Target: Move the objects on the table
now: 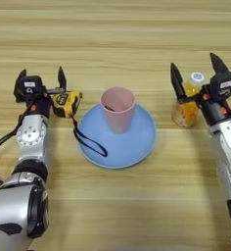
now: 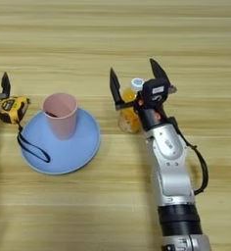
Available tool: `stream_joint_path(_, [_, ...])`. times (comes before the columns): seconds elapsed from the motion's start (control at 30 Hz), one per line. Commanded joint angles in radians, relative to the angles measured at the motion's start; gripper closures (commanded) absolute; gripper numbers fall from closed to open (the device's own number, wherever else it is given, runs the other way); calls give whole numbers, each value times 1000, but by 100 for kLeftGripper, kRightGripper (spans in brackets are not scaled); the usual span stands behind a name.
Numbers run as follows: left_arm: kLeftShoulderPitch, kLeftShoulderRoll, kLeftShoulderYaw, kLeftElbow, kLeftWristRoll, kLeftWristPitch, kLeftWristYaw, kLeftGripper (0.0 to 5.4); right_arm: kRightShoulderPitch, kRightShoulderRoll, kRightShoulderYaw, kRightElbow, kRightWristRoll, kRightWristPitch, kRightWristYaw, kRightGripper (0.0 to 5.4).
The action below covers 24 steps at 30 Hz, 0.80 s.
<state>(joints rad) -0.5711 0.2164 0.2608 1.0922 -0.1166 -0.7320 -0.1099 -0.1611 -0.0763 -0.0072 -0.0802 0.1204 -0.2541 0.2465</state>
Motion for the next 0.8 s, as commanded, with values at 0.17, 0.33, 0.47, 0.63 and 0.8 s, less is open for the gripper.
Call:
stream_joint_path(0.17, [4,-2,-7,1,10,-11,10,0,99,-41,76,-173,4,35,59,2])
stream_joint_path(0.33, [3,-2,-8,2,9,-12,12,0,147,-79,102,-238,42,102,108,2])
stream_joint_path(0.47, [2,-1,-9,3,9,-12,12,0,176,-110,131,-273,59,159,150,2])
stream_joint_path(0.63, [2,-1,-11,4,9,-12,14,0,178,-128,176,-227,20,194,171,2])
stream_joint_path(0.8, [3,-3,-13,2,9,-12,15,0,177,-134,254,-158,-15,222,209,2])
